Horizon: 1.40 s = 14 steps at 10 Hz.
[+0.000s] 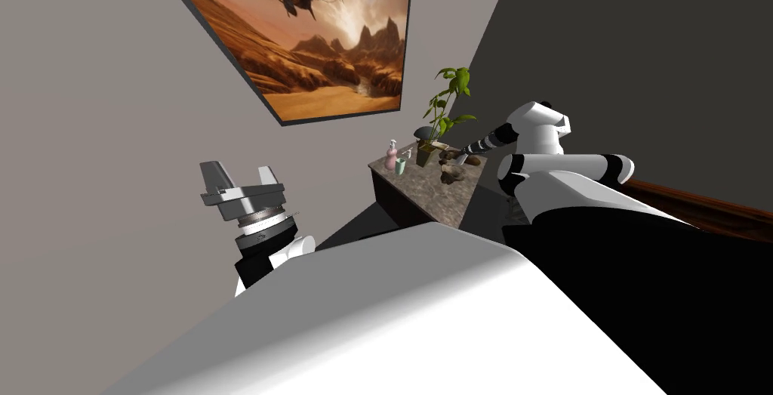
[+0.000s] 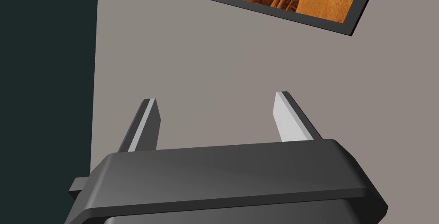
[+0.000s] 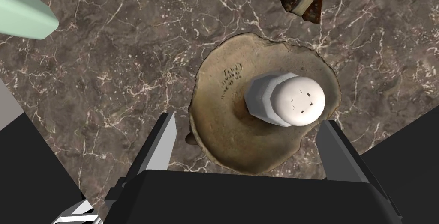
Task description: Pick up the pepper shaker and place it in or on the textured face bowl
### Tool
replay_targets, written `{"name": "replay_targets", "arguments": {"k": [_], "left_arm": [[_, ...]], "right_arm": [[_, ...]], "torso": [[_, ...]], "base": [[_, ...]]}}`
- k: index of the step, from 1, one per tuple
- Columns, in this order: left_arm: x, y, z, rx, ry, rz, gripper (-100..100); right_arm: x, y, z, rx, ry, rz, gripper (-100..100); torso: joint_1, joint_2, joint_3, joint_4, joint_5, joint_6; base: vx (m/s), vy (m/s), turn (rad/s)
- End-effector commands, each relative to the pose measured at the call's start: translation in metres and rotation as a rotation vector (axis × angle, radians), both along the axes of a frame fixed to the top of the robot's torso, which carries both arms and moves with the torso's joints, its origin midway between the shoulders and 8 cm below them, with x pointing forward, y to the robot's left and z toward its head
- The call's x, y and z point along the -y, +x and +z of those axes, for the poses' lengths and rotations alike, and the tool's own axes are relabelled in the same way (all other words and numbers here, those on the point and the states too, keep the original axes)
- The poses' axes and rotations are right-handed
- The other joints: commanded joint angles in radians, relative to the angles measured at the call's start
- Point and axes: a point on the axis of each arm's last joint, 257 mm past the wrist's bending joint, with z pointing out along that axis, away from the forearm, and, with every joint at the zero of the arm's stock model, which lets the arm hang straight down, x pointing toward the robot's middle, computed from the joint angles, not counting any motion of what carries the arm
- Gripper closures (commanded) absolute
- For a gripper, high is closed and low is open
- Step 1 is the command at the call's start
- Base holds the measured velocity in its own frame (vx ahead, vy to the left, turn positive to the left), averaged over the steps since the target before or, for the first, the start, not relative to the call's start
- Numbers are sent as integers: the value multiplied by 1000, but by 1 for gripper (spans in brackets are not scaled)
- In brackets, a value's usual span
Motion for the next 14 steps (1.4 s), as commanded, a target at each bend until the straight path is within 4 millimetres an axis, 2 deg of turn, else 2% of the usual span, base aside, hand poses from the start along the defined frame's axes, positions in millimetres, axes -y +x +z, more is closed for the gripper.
{"name": "replay_targets", "arguments": {"k": [1,2,3,5,8,9,10,14], "left_arm": [[0,0,0,0,0,0,0],[0,0,0,0,0,0,0],[0,0,0,0,0,0,0],[0,0,0,0,0,0,0],[0,0,0,0,0,0,0],[0,0,0,0,0,0,0],[0,0,0,0,0,0,0],[0,0,0,0,0,0,0]], "right_arm": [[3,-7,18,1,-1,-6,-100],[3,-7,18,1,-1,-6,-100],[5,-11,30,2,-1,-11,-100],[5,-11,30,2,-1,-11,-100],[9,-24,58,4,-3,-23,-100],[9,-22,52,5,-4,-20,-100],[8,-23,52,4,-2,-20,0],[8,-23,52,4,-2,-20,0]], "torso": [[0,0,0,0,0,0],[0,0,0,0,0,0],[0,0,0,0,0,0],[0,0,0,0,0,0],[0,0,0,0,0,0],[0,0,0,0,0,0],[0,0,0,0,0,0],[0,0,0,0,0,0]], "base": [[6,2,51],[9,-3,27],[10,0,28],[4,0,7],[7,0,38],[6,-1,7],[0,0,0],[0,0,0]]}}
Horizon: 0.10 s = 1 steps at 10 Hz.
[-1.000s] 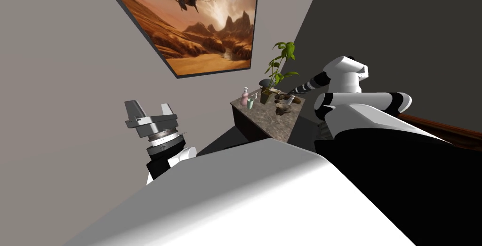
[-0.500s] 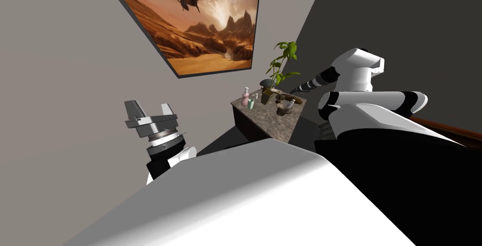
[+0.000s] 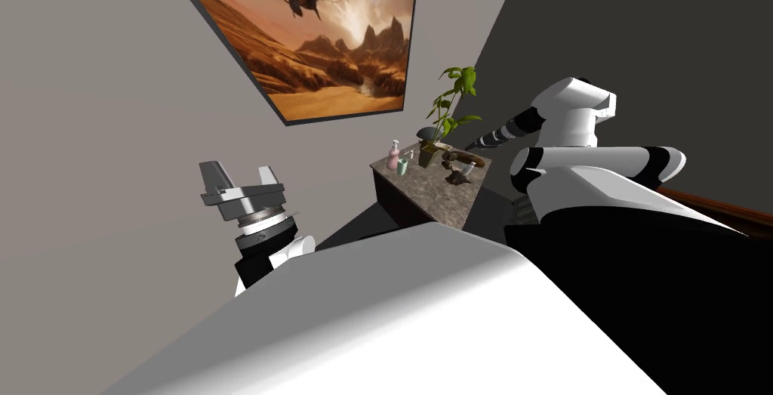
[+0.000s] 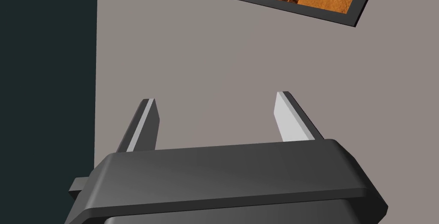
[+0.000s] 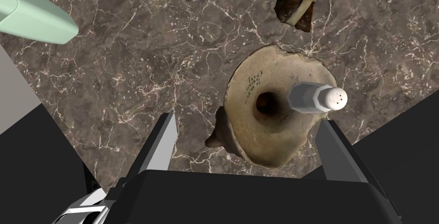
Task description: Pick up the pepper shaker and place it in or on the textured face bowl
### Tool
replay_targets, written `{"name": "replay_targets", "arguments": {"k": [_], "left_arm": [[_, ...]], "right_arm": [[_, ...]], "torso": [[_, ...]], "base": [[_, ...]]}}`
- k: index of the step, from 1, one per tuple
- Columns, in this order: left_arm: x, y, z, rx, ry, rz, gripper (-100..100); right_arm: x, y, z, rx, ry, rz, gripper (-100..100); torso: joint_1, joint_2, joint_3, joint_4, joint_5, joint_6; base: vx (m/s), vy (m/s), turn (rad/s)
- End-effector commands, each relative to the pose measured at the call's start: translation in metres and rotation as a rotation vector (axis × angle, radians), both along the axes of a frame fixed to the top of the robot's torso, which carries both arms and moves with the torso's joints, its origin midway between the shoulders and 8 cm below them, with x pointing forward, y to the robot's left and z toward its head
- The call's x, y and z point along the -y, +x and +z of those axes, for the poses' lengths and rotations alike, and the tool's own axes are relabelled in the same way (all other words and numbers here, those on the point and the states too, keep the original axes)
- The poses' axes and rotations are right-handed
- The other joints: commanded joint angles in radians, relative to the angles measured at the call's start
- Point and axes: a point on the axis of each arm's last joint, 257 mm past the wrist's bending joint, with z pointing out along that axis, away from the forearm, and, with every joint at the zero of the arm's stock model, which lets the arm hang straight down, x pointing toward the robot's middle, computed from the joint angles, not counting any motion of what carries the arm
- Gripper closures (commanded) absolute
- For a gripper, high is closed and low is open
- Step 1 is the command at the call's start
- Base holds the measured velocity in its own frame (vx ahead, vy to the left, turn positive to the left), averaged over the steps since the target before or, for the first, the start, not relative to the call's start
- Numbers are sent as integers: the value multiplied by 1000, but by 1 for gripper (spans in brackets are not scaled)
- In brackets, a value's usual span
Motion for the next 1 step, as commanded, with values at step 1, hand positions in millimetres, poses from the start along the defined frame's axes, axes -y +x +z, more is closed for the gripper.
{"name": "replay_targets", "arguments": {"k": [1], "left_arm": [[0,0,0,0,0,0,0]], "right_arm": [[0,0,0,0,0,0,0]], "torso": [[0,0,0,0,0,0]], "base": [[0,0,0]]}}
